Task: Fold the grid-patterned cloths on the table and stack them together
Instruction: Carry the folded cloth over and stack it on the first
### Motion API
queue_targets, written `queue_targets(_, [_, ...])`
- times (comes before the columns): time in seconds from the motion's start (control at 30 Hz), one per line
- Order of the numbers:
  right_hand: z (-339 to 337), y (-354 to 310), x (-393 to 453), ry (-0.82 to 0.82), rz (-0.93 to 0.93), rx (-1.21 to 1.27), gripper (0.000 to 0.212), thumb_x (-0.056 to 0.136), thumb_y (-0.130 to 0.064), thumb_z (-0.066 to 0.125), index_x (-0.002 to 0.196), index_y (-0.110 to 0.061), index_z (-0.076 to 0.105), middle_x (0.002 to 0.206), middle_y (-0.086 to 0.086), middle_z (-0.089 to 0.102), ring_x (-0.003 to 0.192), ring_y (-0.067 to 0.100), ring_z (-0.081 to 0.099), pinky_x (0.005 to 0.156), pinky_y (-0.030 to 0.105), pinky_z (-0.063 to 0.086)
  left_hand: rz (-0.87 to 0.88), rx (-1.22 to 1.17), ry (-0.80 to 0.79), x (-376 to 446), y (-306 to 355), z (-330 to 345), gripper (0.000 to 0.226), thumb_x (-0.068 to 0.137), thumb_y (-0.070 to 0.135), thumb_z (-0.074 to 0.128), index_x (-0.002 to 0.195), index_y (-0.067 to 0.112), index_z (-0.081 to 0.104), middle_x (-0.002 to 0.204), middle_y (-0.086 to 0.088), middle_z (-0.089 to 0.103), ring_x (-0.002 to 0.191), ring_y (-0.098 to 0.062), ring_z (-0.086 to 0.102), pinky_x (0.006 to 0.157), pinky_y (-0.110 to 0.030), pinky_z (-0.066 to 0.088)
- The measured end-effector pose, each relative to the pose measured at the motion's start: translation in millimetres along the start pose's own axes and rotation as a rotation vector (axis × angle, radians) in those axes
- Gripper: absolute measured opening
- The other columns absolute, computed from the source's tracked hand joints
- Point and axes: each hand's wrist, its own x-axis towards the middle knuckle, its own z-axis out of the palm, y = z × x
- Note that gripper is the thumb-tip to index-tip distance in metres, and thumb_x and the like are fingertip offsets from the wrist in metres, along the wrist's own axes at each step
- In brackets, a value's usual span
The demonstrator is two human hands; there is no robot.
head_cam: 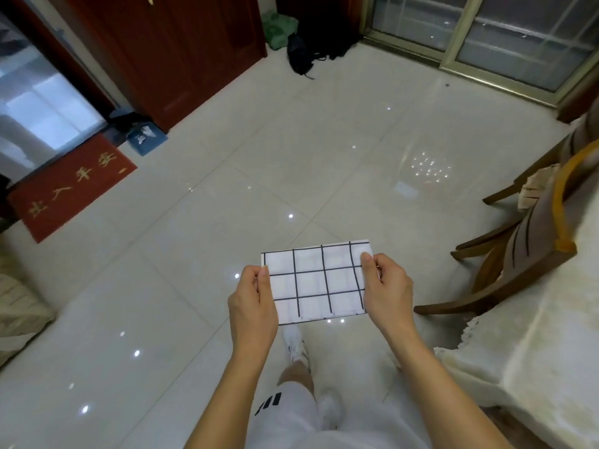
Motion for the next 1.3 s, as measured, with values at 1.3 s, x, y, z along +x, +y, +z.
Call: queue_targets(1.3, [-96.9,8.1,432.1,0.453,0.296,0.052,0.041,0.104,-0.036,0.044,0.068,-0.017,0.046,0.067,0.014,0.057,0.060,0.020,0.050,0.049,0.018,0.037,0.263,0.039,-0.512,363.6,227.1,349.9,0.033,0.105,0.031,0.040,0.076,0.019,0.048,0.055,0.005,0.040,0.049,-0.009,0.035,0.047,-0.023,0.030])
